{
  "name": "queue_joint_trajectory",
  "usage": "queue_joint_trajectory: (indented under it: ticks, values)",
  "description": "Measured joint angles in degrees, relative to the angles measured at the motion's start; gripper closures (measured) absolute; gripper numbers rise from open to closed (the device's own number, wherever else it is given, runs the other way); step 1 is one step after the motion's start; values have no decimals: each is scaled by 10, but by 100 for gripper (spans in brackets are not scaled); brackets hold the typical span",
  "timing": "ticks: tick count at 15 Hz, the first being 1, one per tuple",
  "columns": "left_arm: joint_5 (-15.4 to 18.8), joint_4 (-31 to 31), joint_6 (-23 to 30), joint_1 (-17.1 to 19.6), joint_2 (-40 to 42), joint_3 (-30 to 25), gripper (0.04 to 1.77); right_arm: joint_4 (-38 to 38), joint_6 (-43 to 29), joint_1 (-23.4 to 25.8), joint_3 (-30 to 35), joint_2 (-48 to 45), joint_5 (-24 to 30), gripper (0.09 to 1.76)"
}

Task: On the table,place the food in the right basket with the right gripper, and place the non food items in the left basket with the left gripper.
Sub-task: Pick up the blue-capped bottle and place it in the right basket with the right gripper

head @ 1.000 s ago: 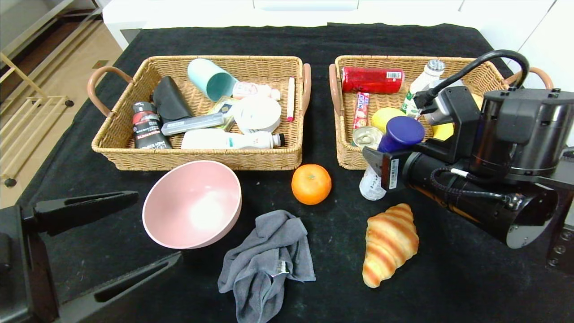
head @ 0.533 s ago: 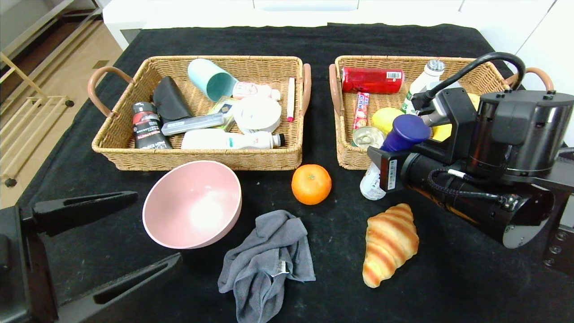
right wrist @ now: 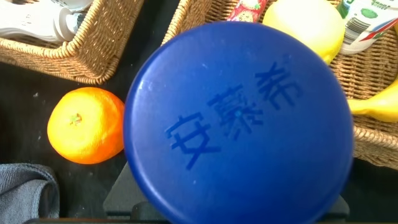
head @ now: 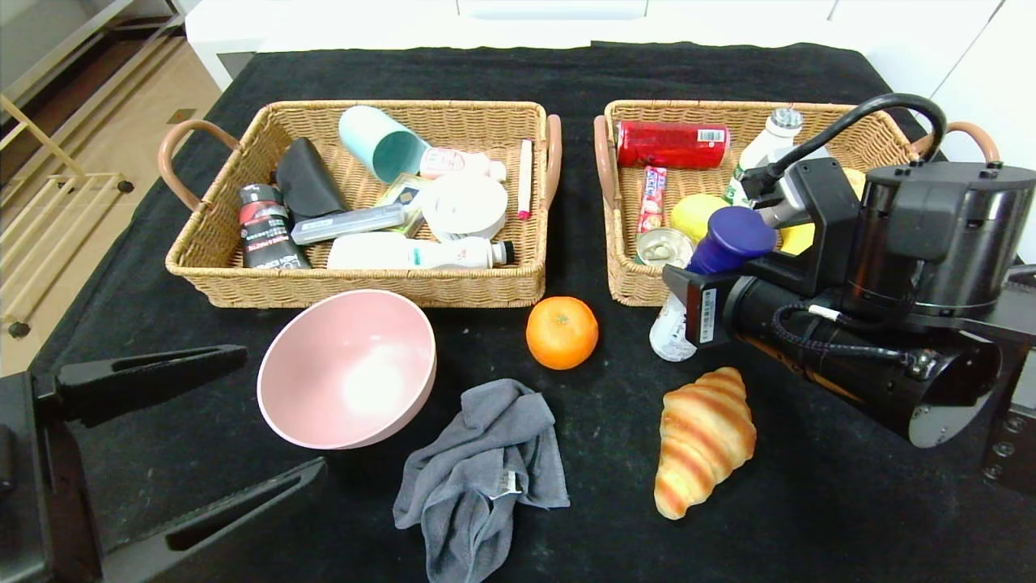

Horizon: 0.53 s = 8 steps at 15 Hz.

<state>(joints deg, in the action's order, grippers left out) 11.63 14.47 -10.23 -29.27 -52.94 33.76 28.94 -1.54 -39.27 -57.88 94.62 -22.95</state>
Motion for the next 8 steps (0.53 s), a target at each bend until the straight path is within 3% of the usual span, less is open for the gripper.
queue_joint_trajectory:
  ticks: [8]
  values:
    - [1, 0, -2, 0, 0, -2, 9, -139, 3, -26, -60, -62, -15, 101]
